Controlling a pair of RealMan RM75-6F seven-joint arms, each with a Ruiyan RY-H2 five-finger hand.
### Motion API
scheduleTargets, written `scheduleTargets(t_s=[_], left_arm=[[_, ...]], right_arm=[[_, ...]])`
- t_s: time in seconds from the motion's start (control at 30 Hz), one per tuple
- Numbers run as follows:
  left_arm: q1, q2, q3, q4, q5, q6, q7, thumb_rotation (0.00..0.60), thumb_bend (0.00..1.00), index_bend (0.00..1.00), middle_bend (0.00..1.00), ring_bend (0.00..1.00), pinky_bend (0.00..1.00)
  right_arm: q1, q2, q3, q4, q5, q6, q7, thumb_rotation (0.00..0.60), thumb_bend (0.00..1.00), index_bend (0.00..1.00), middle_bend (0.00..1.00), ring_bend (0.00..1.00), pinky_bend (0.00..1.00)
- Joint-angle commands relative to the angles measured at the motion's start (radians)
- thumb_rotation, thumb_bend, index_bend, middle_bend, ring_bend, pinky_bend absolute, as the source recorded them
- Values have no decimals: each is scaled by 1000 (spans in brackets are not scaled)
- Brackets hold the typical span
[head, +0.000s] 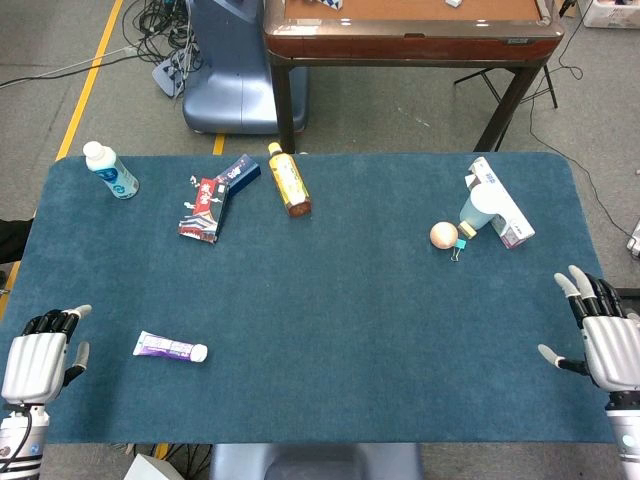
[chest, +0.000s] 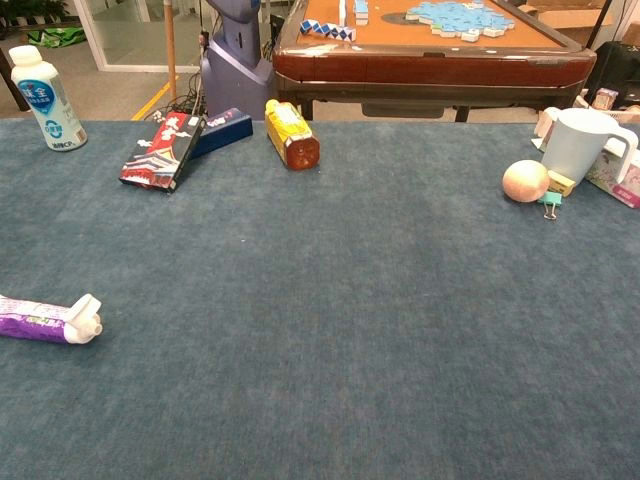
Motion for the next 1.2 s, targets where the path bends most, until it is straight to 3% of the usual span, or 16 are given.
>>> scheduleTargets(t_s=[0.03,0.27,0.53,0.83,1.2], left_arm=[[-4,2,-1,0,-2,-5,1,600,420,243,314,228,237],[-27,3,-4,10,-2,-38,-18,600,416,250,314,228,237],[-98,6,2,20,13,-157,-66,600,302,254,305,229,233],[-183,-42,12,55,-11,-296,-43,600,199,243,303,229,228],[-227,-114,47,139,-1,-350,42,600,195,289,294,229,226]], right_arm=[[0,2,3,2,3,3,0,560,76,0,0,0,0],[5,40,29,-20,-6,39,-18,563,76,0,0,0,0],[21,106,66,-69,1,53,-46,564,75,0,0,0,0],[16,121,60,-75,-12,65,-28,564,76,0,0,0,0],[-12,128,44,-66,-24,99,5,565,76,0,0,0,0]])
